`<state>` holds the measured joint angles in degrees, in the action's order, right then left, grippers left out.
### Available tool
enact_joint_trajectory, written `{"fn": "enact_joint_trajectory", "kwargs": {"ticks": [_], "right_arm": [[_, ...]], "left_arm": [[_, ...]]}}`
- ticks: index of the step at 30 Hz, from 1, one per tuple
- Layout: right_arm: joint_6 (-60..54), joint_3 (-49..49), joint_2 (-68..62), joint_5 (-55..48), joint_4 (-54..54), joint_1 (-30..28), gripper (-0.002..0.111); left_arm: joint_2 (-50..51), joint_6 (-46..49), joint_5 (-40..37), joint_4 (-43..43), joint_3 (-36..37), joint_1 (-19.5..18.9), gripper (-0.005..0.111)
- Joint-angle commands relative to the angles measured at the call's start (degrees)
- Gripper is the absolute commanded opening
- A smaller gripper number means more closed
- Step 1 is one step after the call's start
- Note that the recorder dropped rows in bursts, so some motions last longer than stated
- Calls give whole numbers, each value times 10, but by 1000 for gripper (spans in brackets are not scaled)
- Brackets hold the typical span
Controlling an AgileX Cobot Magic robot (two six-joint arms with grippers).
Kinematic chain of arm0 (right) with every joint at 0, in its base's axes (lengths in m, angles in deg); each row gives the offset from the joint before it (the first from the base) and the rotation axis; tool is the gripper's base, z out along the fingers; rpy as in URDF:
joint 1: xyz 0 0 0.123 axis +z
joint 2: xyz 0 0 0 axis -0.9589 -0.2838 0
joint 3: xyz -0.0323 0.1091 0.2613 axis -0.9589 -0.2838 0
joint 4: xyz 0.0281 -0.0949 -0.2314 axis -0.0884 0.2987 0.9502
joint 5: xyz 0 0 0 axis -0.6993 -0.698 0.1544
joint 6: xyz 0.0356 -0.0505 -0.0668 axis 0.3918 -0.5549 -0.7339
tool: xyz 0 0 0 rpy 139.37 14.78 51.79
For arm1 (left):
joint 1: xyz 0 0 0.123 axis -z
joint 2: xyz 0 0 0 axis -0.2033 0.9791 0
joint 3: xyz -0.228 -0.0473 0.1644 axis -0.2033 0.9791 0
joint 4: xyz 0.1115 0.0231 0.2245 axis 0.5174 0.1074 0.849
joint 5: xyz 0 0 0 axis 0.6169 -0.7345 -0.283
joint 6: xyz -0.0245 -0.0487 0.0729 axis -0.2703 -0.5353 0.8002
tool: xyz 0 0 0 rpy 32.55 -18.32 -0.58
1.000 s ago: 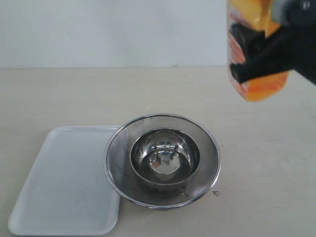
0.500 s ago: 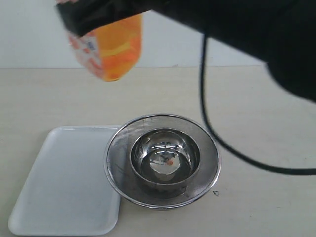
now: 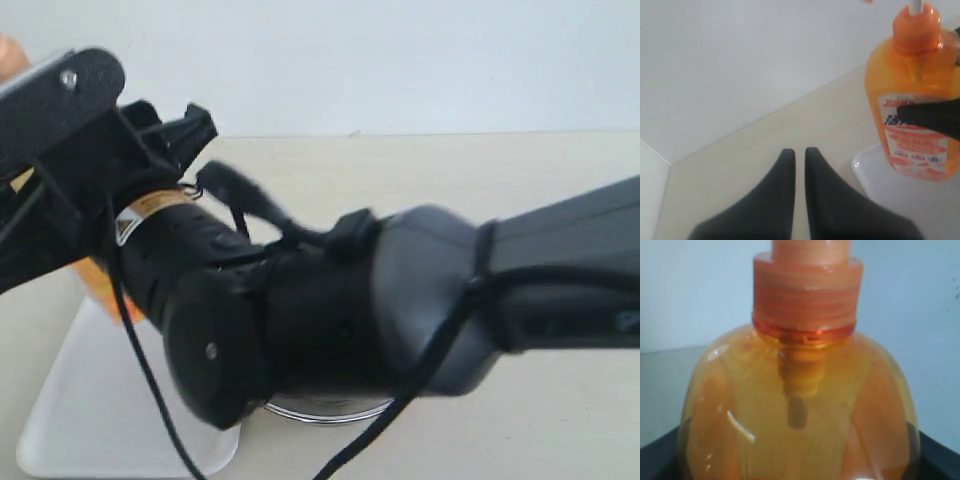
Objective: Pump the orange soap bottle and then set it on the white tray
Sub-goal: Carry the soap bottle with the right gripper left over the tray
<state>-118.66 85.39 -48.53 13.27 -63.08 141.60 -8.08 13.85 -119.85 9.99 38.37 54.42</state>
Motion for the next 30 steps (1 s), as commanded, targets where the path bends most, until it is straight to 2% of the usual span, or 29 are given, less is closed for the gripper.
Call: {"fn": "enact_joint_trajectory", "kwargs": {"ticks": [1, 18, 20, 23, 27, 30], "right_arm": [[-12, 29, -39, 72, -23, 16, 0], [11, 42, -89, 21, -72, 16, 0], [11, 42, -89, 20, -72, 16, 4], [11, 42, -89, 20, -72, 16, 26], [11, 42, -89, 26, -83, 16, 71], [13, 42, -89, 24, -84, 16, 100]], "left_arm": [[-2, -17, 1, 15, 9, -1, 5], [-2, -12, -26, 15, 9, -1, 5], [-2, -12, -26, 15, 9, -1, 5], [-2, -6, -26, 15, 9, -1, 5], [-2, -6, -27, 15, 9, -1, 5], [-2, -3, -27, 15, 9, -1, 5]]}}
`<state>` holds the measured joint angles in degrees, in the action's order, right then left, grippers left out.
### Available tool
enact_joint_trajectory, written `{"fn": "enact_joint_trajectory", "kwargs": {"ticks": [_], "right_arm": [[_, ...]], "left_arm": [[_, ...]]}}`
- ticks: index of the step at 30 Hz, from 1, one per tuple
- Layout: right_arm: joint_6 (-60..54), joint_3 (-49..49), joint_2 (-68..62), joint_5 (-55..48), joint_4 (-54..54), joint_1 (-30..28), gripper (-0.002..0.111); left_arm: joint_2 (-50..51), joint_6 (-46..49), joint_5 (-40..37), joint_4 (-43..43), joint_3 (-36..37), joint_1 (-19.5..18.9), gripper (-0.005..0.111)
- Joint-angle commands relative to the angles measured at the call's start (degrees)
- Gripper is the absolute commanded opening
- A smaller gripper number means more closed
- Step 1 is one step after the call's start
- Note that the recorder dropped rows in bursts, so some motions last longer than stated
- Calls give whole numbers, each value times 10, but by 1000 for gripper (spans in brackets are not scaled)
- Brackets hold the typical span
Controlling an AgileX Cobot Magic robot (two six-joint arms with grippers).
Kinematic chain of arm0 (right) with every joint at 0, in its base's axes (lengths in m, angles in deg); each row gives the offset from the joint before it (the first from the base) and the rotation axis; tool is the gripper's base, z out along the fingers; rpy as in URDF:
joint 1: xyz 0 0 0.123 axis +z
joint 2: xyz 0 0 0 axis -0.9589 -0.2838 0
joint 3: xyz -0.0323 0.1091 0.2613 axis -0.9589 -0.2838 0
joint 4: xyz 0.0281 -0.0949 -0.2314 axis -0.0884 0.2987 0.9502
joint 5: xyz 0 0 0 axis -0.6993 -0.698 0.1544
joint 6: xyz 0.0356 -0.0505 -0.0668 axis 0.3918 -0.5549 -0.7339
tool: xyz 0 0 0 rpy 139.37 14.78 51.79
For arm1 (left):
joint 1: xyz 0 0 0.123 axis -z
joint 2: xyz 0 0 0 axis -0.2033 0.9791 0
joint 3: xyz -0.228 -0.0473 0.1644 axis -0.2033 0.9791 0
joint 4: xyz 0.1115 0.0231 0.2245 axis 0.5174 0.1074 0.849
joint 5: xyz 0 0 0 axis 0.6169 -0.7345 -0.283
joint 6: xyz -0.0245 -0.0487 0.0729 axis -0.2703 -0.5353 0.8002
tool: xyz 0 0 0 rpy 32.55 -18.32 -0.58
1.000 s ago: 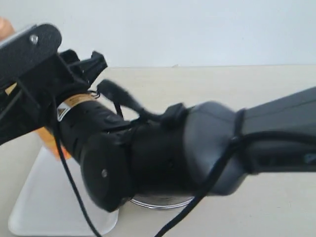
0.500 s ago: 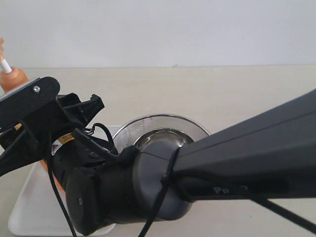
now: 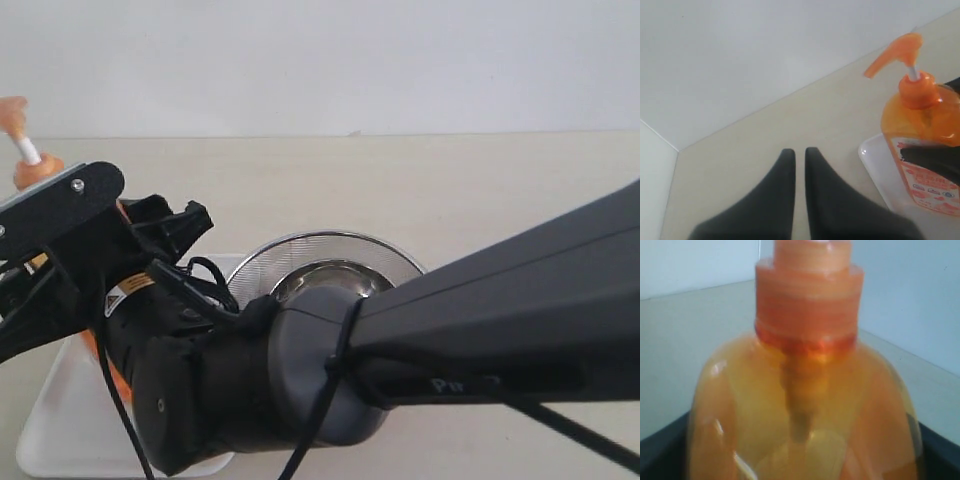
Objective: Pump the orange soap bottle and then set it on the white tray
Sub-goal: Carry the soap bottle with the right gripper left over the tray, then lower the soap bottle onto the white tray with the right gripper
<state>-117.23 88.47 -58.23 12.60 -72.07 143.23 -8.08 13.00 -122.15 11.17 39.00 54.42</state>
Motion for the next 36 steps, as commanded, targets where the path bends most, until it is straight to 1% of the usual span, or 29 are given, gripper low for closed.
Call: {"fn": "enact_joint_trajectory", "kwargs": {"ticks": [1, 6, 9, 12, 16, 20, 22, 23, 24, 25, 27, 28, 29, 30, 31, 32, 33, 34, 36], "right_arm": [[-2, 11, 8, 28, 6, -1, 105], [-16, 11, 20, 23, 5, 1, 105], [-57, 11, 48, -23, -5, 1, 105], [-124, 10, 90, -80, -58, 1, 105], [-237, 10, 141, -124, -194, 1, 105], [-359, 10, 188, -152, -308, 1, 105], [-513, 10, 242, -158, -489, 1, 105], [-566, 10, 255, -156, -541, 1, 105], [-647, 0, 280, -141, -576, 1, 105], [-652, -12, 294, -141, -576, 1, 105], [-652, -44, 332, -154, -576, 1, 97], [-652, -63, 355, -178, -576, 1, 79], [-652, -72, 364, -190, -576, 1, 65], [-652, -85, 375, -206, -576, 1, 33], [-647, -96, 377, -198, -576, 1, 1], [-645, -100, 377, -195, -576, 1, 2], [-645, -112, 375, -183, -576, 1, 4], [-645, -115, 373, -176, -576, 1, 4], [-645, -120, 355, -148, -576, 1, 4]], "left_arm": [[-2, 8, -4, 4, 3, -1, 5], [-2, 9, -14, 20, 3, -1, 5], [-3, 9, -38, 29, 3, -1, 5], [-3, 9, -52, 27, 3, -1, 5], [-3, 9, -50, 28, 3, -1, 5], [-3, 9, -49, 28, 3, -1, 5], [-3, 9, -49, 28, 3, -1, 5], [-3, 7, -49, 28, 3, -1, 5], [-3, 7, -49, 28, 3, -1, 5], [-3, 7, -49, 28, 3, -1, 5], [-3, 0, -46, 28, 5, -1, 5], [-3, 0, -32, 32, 14, -1, 5], [-3, 0, -21, 36, 21, -1, 5], [-3, 0, 5, 41, 42, -1, 5], [-3, -14, 31, 48, 68, -1, 5], [-3, -30, 37, 59, 83, -1, 5], [-3, -67, 41, 88, 110, -1, 5], [-3, -93, 41, 107, 125, -1, 5], [-3, -191, 50, 156, 162, -1, 5]]}}
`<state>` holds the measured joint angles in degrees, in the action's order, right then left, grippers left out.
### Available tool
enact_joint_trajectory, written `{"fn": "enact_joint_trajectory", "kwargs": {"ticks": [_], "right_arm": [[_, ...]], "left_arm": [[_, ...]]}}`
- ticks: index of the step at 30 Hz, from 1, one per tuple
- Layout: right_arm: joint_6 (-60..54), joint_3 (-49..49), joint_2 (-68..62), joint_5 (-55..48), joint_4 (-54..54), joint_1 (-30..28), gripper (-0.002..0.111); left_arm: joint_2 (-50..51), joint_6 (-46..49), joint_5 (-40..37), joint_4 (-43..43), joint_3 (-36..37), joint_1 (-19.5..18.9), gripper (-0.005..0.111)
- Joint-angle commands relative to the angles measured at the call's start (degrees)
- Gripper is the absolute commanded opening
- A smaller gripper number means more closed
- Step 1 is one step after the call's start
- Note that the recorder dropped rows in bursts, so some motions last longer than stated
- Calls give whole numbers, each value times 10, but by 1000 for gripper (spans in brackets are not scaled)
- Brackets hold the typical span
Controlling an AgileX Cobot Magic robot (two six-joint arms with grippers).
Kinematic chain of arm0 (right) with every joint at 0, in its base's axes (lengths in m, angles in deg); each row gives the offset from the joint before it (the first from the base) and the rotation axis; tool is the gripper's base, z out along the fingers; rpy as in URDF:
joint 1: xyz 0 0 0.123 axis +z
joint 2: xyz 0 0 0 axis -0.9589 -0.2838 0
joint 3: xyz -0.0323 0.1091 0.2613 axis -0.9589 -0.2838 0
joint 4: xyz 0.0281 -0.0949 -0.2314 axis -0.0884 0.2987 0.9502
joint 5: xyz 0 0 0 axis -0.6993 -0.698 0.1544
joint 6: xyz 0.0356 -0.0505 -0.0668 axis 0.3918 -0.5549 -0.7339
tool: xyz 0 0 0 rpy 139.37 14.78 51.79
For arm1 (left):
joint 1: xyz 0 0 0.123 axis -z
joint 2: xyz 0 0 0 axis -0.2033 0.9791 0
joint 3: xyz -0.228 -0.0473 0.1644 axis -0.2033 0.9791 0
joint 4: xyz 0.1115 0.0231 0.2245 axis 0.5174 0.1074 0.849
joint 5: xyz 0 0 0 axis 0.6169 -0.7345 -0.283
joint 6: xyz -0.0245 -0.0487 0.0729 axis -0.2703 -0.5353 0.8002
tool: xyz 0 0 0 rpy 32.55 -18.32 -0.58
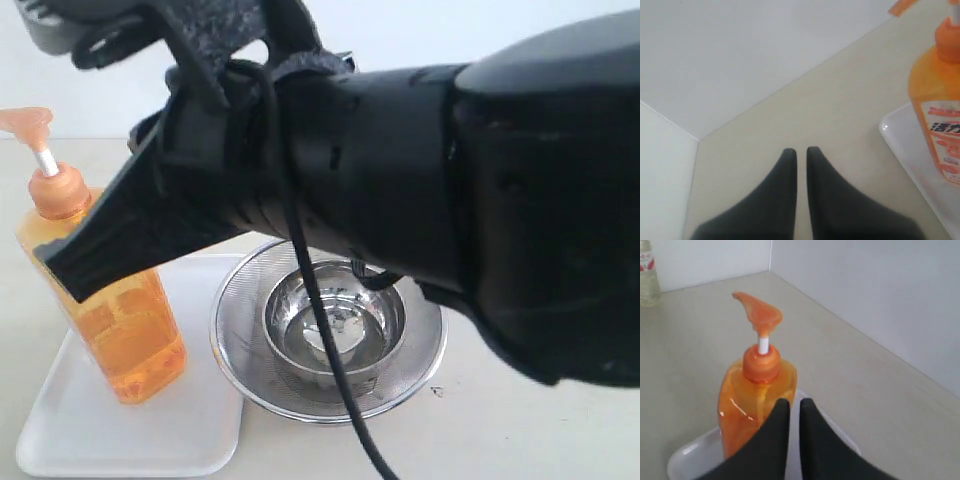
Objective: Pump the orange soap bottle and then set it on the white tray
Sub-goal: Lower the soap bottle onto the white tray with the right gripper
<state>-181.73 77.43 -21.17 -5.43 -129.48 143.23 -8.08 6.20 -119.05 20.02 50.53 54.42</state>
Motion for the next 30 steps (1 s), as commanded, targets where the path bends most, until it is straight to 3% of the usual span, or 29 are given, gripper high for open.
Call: {"fn": "enact_joint_trajectory", "kwargs": {"ticks": [1, 6, 9, 13, 15, 19, 22, 27, 30], "right_arm": [[0, -10, -23, 36, -2, 1, 4], [-3, -10, -67, 60, -2, 1, 4], [-3, -10, -79, 61, 0, 1, 4], [8, -10, -101, 117, 82, -2, 4], [77, -10, -112, 133, 137, -14, 3], [243, -8, -129, 77, 302, -60, 0], [318, -8, -134, 37, 346, -88, 0], [327, -8, -152, -17, 382, -104, 0], [328, -8, -162, -28, 389, -104, 0]], "left_arm": [[-3, -158, 32, 70, 54, -1, 5], [14, -254, 153, 81, 66, -1, 5], [23, -296, 162, 101, 70, -1, 5], [65, -318, 165, 101, 103, -1, 5], [97, -318, 163, 109, 108, -1, 5], [170, -343, 175, 145, 111, -1, 5], [227, -370, 176, 174, 110, -1, 5], [335, -525, 236, 282, 108, -31, 5], [350, -551, 239, 296, 106, -42, 5]]}}
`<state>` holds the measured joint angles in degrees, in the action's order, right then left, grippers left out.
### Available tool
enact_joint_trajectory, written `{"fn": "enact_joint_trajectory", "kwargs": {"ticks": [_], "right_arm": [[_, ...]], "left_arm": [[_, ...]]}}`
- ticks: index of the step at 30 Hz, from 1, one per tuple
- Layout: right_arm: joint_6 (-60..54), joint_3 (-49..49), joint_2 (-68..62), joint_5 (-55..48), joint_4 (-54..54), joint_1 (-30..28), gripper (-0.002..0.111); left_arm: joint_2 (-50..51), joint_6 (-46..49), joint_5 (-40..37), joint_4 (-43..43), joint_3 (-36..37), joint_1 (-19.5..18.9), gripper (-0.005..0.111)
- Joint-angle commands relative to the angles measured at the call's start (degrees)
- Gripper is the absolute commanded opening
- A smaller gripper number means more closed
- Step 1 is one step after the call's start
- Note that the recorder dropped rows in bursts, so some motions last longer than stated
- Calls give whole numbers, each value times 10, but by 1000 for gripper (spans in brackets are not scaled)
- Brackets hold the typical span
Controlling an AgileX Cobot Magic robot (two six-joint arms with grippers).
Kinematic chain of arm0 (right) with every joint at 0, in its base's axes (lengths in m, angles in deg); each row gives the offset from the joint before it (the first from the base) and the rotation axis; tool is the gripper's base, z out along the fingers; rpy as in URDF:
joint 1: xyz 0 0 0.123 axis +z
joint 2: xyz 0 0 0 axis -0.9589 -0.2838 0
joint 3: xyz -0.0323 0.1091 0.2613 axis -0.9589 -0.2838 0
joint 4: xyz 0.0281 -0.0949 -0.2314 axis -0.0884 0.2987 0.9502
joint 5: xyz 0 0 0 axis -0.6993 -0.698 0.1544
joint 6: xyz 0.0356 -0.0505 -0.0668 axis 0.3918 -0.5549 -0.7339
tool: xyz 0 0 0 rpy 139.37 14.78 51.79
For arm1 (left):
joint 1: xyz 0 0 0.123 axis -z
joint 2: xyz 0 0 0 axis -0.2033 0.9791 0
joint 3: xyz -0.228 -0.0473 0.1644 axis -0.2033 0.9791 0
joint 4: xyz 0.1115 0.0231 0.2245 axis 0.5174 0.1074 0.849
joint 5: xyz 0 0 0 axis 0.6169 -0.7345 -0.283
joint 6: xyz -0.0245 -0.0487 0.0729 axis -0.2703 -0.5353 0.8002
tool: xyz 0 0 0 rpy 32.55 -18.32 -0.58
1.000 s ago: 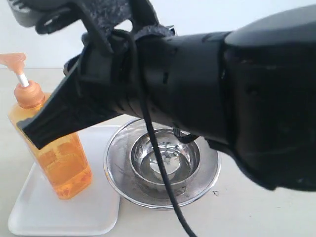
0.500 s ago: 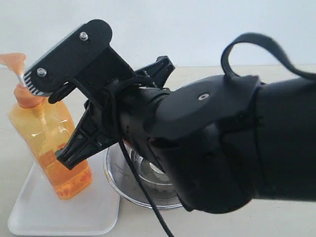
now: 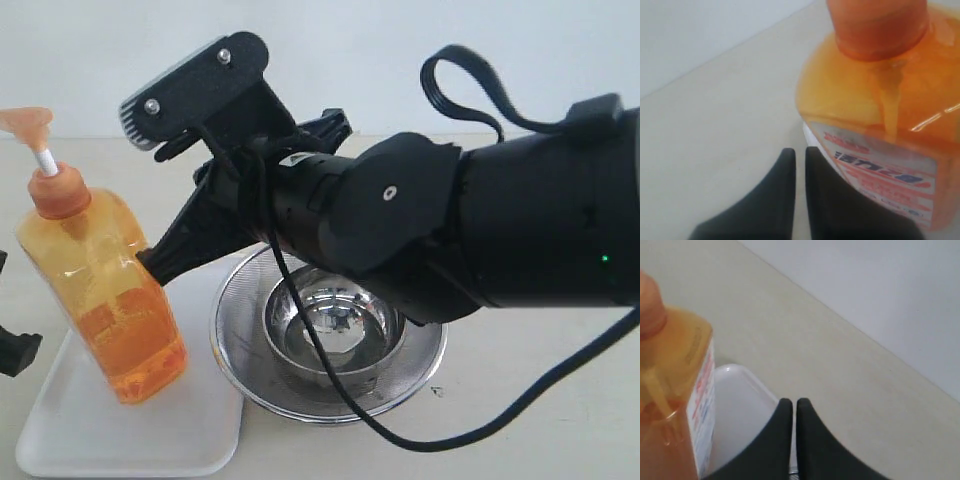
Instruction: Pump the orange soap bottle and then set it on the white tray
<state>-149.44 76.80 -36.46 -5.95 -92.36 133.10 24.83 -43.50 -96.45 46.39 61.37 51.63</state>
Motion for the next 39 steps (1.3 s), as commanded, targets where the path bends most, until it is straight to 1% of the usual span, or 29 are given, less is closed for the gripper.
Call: {"fn": "enact_joint_trajectory", "kwargs": {"ticks": [1, 5, 7, 10, 13, 19, 22, 28, 30, 34, 39], "right_arm": [[5, -2, -14, -27, 18, -2, 0], [7, -2, -15, -63, 46, -2, 0], [9, -2, -15, -74, 52, -2, 0], [9, -2, -15, -83, 57, -2, 0], [13, -2, -15, -102, 92, -2, 0], [17, -2, -15, -120, 95, -1, 0], [17, -2, -15, -120, 97, -1, 0], [19, -2, -15, -87, 119, -1, 0], [21, -2, -15, -90, 123, -1, 0], [21, -2, -15, -96, 123, -1, 0], [21, -2, -15, -117, 154, -1, 0]], "left_arm": [[22, -58, 18, 33, -4, -16, 5], [22, -58, 79, 46, -4, -23, 5], [22, -58, 97, 51, -4, -23, 5], [22, -62, 97, 51, -4, -23, 5], [22, -62, 89, 56, -4, -23, 5], [22, -62, 65, 63, -4, -23, 5], [22, -64, 65, 78, -4, -23, 5], [22, -75, 65, 94, -4, -23, 5], [22, -83, 64, 107, -4, -24, 5], [35, -142, 67, 153, -4, -38, 5], [60, -146, 72, 155, -5, -41, 5]]}}
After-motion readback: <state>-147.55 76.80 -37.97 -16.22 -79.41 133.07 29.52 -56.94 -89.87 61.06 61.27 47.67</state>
